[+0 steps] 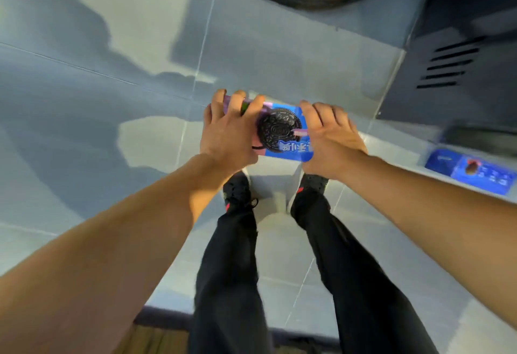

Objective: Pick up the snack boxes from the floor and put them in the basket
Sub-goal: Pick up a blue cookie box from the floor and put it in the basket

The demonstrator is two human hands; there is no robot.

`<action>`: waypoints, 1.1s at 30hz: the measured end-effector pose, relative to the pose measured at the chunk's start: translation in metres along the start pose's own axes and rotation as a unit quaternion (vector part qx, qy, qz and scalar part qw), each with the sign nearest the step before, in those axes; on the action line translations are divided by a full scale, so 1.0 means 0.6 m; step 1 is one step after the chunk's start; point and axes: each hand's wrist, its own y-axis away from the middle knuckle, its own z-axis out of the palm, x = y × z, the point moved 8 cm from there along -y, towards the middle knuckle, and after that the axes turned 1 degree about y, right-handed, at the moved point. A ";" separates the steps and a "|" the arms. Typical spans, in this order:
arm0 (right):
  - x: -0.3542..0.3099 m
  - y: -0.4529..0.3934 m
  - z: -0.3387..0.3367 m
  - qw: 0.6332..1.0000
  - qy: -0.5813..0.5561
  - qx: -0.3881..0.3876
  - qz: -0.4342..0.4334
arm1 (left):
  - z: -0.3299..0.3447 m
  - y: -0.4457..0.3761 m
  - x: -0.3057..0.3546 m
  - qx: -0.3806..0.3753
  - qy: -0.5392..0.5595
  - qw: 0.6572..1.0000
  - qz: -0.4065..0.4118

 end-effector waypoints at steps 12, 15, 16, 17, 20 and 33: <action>-0.107 0.499 -0.348 0.996 -0.048 0.078 -0.016 | -0.459 0.362 0.182 0.055 -0.020 0.989 0.135; -0.076 0.605 -0.369 0.989 -0.065 0.130 0.027 | -0.484 0.410 0.253 0.007 -0.019 0.990 0.142; -0.065 0.636 -0.372 0.985 -0.066 0.153 0.042 | -0.487 0.415 0.276 -0.019 -0.019 0.990 0.142; -0.051 0.668 -0.369 0.981 -0.069 0.169 0.065 | -0.488 0.419 0.305 -0.048 -0.022 0.988 0.144; 0.009 0.795 -0.318 0.964 -0.093 0.199 0.148 | -0.471 0.448 0.436 -0.126 -0.040 0.974 0.183; 0.273 1.283 -0.057 0.689 -0.473 0.416 0.358 | -0.304 0.669 0.905 -0.398 0.099 0.882 0.234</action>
